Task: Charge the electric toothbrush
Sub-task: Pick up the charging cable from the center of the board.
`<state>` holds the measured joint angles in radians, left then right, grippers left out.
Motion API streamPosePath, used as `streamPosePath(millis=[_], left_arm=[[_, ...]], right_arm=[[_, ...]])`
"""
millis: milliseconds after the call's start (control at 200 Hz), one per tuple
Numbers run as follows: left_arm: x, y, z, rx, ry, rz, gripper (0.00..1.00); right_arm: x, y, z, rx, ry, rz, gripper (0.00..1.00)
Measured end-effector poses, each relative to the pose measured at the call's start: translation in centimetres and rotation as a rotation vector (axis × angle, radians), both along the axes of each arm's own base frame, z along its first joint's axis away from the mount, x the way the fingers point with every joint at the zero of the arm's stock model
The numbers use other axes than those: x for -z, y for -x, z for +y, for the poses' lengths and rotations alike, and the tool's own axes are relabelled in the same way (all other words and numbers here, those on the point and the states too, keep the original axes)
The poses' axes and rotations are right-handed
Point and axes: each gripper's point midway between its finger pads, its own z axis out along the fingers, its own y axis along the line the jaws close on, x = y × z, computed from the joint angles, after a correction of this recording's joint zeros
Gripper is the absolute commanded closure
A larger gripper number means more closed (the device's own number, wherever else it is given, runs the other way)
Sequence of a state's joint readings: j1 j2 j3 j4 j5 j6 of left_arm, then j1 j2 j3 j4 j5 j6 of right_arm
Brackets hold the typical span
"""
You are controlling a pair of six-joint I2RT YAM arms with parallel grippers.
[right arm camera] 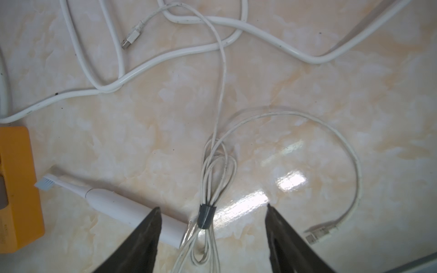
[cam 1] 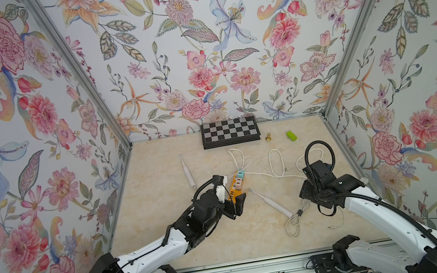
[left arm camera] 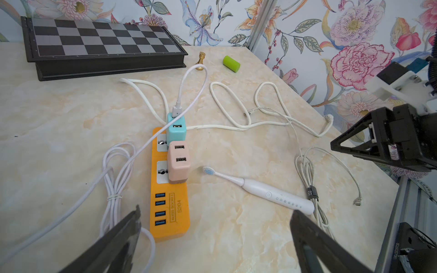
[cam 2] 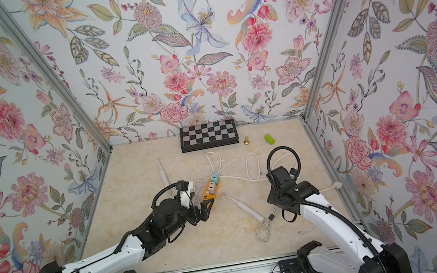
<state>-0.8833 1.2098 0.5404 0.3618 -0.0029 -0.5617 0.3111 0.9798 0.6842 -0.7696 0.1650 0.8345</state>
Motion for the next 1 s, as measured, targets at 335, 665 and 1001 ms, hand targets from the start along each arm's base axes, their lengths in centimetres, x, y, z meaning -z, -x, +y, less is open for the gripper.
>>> streamPosePath(millis=[335,665,1001], left_arm=[[0.2,-0.3,-3.6,0.049,-0.014,0.011,0.01],[-0.4,-0.9,-4.5,0.052,-0.006,0.004,0.01],[-0.2,-0.9,-4.5,0.049,-0.013,0.008,0.01]], right_arm=[[3.3,-1.9,-1.1,-0.002,-0.158,0.015,0.46],[2.4,-6.6,-3.0,-0.019,-0.109,-0.063,0.57],[5.4,-8.0,-3.1,-0.034,-0.112,-0.001,0.68]])
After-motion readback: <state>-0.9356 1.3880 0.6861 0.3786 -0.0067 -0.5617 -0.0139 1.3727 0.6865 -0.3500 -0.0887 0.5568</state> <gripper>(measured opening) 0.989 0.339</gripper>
